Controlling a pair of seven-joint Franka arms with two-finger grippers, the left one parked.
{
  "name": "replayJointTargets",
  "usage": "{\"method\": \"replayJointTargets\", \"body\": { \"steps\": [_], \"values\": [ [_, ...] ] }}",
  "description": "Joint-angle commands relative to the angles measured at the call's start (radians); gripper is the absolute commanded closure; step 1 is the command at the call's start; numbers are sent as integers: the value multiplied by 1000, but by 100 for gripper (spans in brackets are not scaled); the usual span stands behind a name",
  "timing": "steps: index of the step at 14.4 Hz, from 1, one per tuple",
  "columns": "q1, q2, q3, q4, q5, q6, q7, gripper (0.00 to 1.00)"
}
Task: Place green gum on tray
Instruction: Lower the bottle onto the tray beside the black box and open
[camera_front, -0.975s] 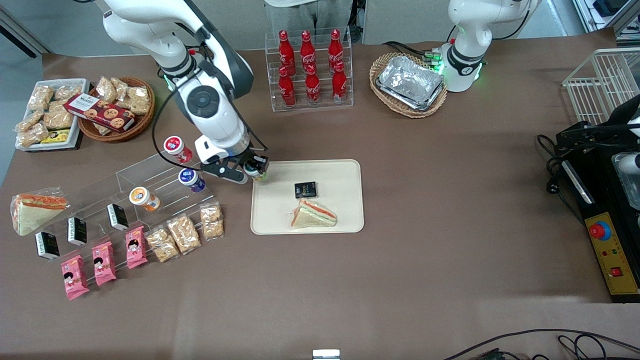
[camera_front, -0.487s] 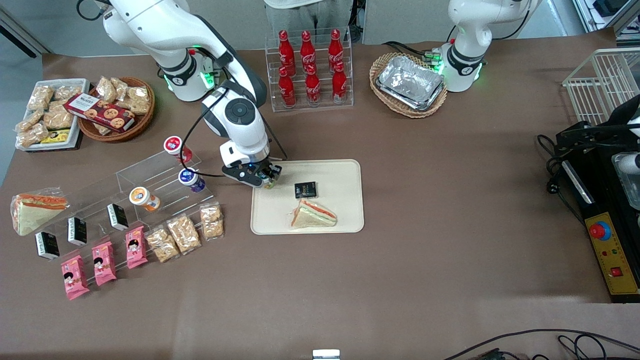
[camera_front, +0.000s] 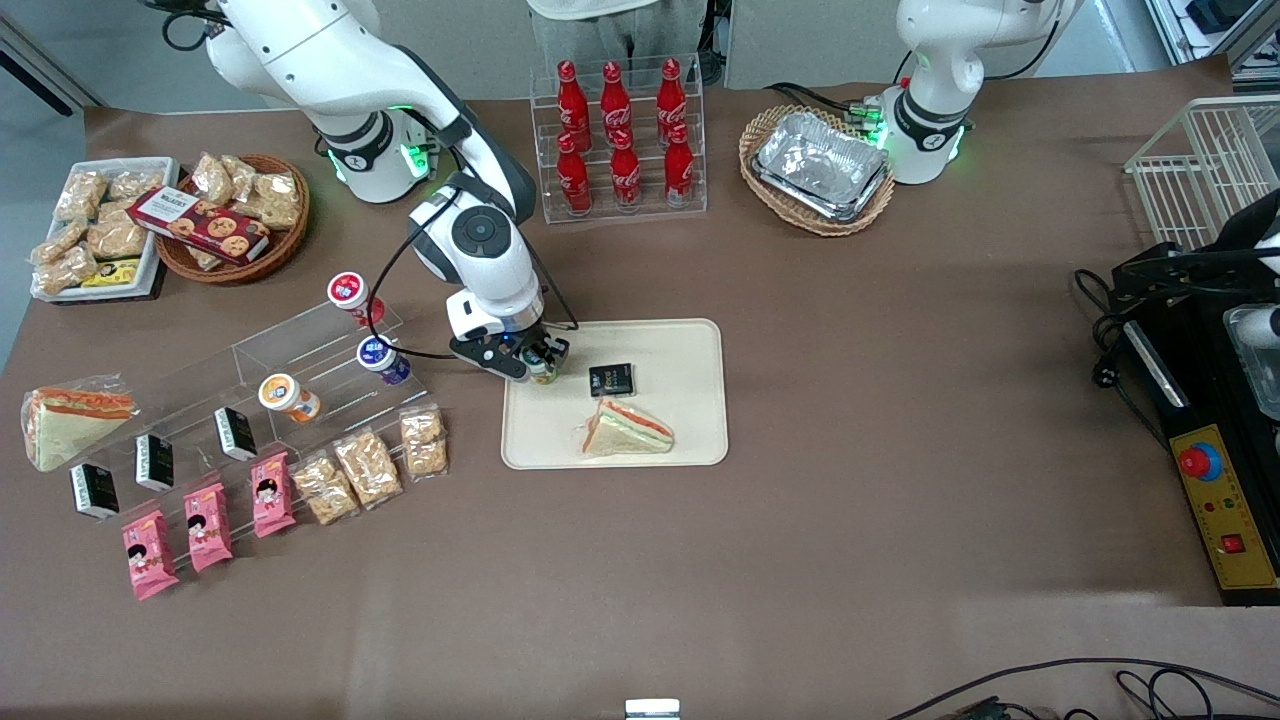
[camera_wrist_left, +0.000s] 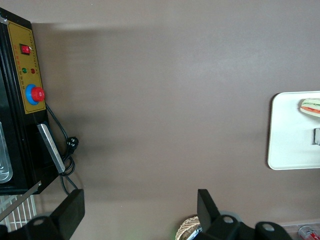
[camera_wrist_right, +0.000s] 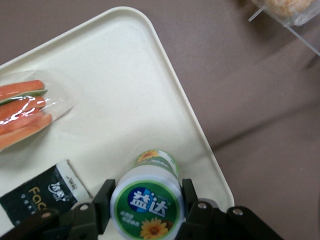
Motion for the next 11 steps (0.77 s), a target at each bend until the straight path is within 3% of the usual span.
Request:
{"method": "replayJointTargets", "body": {
  "steps": [1,2,11],
  "values": [
    [1,23,0,7,-31,33,44,8],
    [1,23,0,7,-31,33,47,0],
    [-2,9,-2,8,-31,25,48,0]
  ]
}}
